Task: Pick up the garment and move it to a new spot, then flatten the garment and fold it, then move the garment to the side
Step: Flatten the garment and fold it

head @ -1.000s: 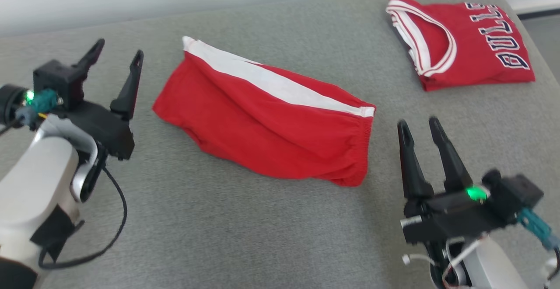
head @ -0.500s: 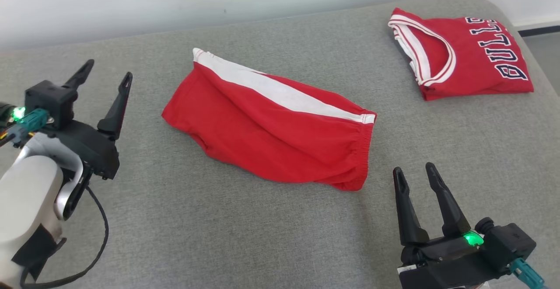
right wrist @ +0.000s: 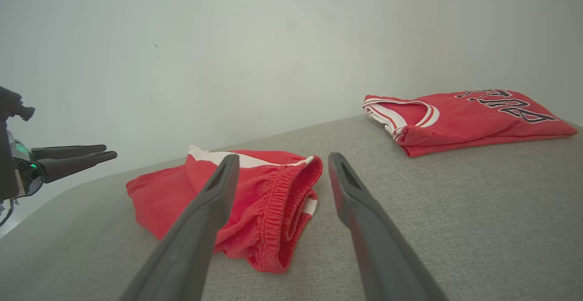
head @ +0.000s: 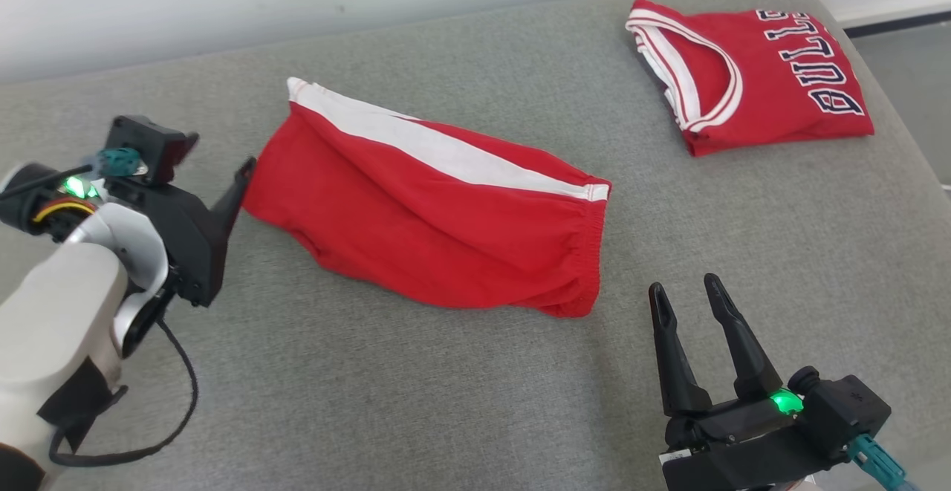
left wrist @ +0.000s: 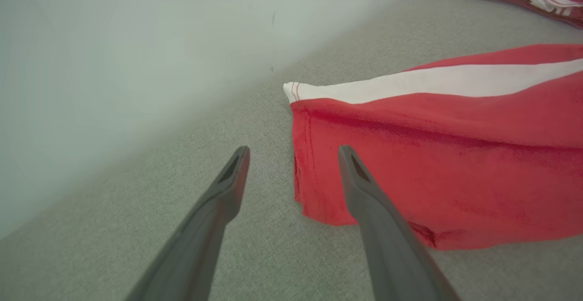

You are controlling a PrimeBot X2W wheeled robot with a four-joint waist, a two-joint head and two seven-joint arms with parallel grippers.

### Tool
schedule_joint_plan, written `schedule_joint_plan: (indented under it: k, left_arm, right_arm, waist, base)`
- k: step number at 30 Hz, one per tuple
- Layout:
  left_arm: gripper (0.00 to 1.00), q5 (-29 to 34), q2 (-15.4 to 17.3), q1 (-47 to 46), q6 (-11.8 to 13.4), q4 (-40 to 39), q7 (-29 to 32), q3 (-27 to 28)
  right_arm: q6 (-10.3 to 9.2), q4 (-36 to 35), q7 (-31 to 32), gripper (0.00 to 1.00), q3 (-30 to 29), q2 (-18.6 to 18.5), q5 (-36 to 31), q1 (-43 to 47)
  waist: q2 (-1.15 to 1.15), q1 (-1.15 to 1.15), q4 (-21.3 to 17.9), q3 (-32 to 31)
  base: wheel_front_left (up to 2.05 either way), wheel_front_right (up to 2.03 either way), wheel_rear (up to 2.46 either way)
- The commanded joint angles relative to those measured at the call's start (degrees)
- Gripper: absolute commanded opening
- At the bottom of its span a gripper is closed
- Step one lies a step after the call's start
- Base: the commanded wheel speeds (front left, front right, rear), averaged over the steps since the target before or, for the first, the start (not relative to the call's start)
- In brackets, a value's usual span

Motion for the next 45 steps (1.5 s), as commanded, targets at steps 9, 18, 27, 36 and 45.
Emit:
schedule_joint_plan:
  k: [9,18,27,36,45]
  left_arm:
    - [1.00,-4.3,1.5,-2.7,0.1,1.7,6.4,-6.8]
    - [1.00,-6.9,2.7,-6.1,0.1,5.0,9.2,-10.9]
    - [0.00,-11.5,1.8,-6.8,0.1,5.6,14.2,-14.8]
    - [0.00,-14.0,0.0,-6.7,0.1,7.4,8.4,-14.0]
    - [0.00,-16.4,-1.7,-1.4,0.4,5.6,0.6,-12.6]
  right_arm:
    - [-0.16,0.5,0.0,1.00,1.0,0.6,-0.1,-2.2]
    - [-0.16,0.9,0.0,1.00,1.7,1.3,0.0,-3.7]
    - [-0.16,1.5,0.0,1.00,1.7,1.6,-0.5,-4.3]
    - [-0.16,2.6,0.0,1.00,1.7,1.3,-1.1,-3.9]
    - [-0.16,3.5,0.0,1.00,-0.8,0.9,-1.1,-1.1]
  waist:
    - [0.00,0.00,-2.9,3.5]
    - [0.00,0.00,-5.0,6.4]
    - [0.00,0.00,-5.0,6.6]
    - [0.00,0.00,-2.1,3.4]
    - [0.00,0.00,3.3,-2.2]
  base:
    - [0.00,0.00,0.00]
    - [0.00,0.00,0.00]
    - [0.00,0.00,0.00]
    - [0.00,0.00,0.00]
    - [0.00,0.00,0.00]
